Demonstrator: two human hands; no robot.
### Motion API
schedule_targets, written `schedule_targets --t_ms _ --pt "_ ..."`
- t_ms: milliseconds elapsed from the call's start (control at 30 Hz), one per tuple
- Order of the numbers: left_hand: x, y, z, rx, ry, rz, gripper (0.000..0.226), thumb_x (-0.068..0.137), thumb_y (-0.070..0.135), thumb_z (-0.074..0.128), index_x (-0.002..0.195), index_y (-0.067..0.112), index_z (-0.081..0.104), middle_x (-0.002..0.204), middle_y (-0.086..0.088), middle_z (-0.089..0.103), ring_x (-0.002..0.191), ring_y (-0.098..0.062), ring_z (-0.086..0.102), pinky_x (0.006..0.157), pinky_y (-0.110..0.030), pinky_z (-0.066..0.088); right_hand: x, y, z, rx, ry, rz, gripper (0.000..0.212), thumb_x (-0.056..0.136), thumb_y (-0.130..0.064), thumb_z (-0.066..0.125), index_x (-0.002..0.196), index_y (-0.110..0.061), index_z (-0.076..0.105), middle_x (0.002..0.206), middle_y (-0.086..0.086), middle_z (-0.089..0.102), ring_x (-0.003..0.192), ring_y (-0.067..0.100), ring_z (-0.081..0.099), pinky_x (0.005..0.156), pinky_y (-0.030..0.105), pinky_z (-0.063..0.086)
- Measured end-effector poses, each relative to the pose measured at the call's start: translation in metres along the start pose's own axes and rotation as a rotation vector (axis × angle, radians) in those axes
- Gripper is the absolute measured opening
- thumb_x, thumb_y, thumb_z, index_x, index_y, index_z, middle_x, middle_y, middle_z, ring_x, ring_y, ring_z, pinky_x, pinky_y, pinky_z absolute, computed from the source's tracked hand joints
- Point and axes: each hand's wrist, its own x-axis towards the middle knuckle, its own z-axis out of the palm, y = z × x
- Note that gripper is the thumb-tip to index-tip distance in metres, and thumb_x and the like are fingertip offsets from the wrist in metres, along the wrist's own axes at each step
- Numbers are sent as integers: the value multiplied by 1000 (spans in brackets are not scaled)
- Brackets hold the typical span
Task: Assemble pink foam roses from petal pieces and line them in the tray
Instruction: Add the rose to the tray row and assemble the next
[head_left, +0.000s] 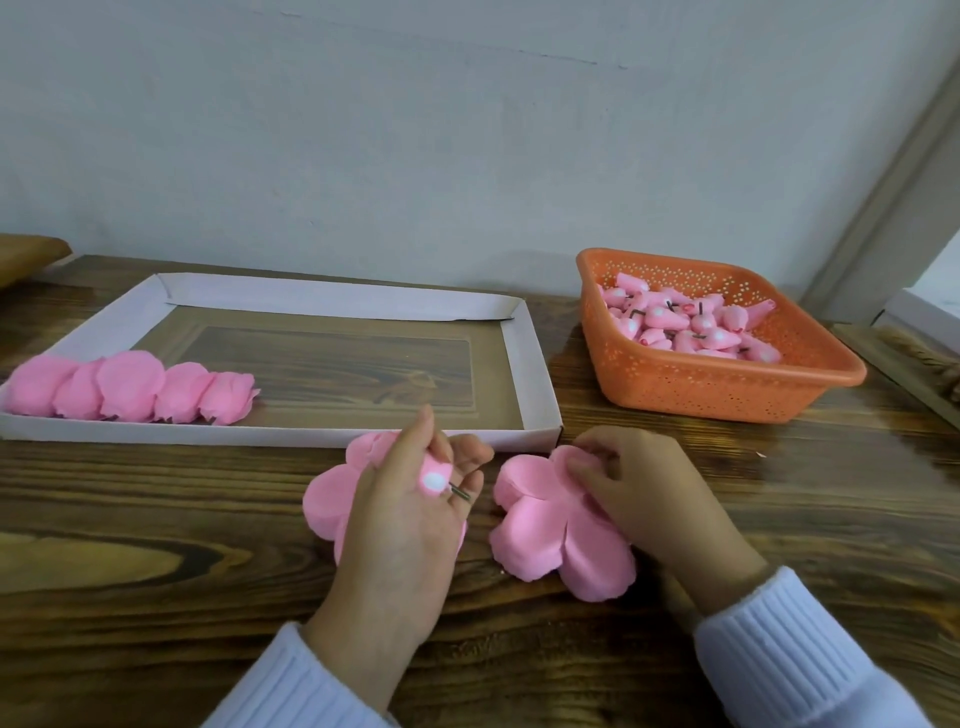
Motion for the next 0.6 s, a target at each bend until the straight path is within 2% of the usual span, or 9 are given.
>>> schedule_targets --t_ms 200,367,433,600 --pt "0 -1 -1 14 0 -13 30 68 34 59 42 20 54 57 -2 61 60 -10 65 75 -33 40 -4 -2 0 -133 67 -95 27 88 -30 63 116 -31 66 111 -9 67 100 13 59 83 31 50" --pt "1 -2 -1 21 -8 -11 28 65 35 61 43 20 54 57 -2 61 61 -10 65 75 -33 41 -3 0 3 -65 141 -116 11 84 -28 71 93 -26 65 94 -9 63 88 9 55 71 24 47" --pt "1 -2 -2 24 -10 -11 28 65 36 61 43 20 54 57 -2 61 61 -10 65 74 -33 41 -3 1 3 -44 151 -124 14 81 -25 74 85 -24 61 90 -9 60 87 11 52 68 24 45" --pt "1 -2 -3 21 -8 -21 30 68 35 60 43 20 55 58 -2 62 60 -10 65 74 -33 41 -5 1 2 -6 170 -173 14 81 -19 75 82 -22 61 86 -9 59 85 11 52 71 27 47"
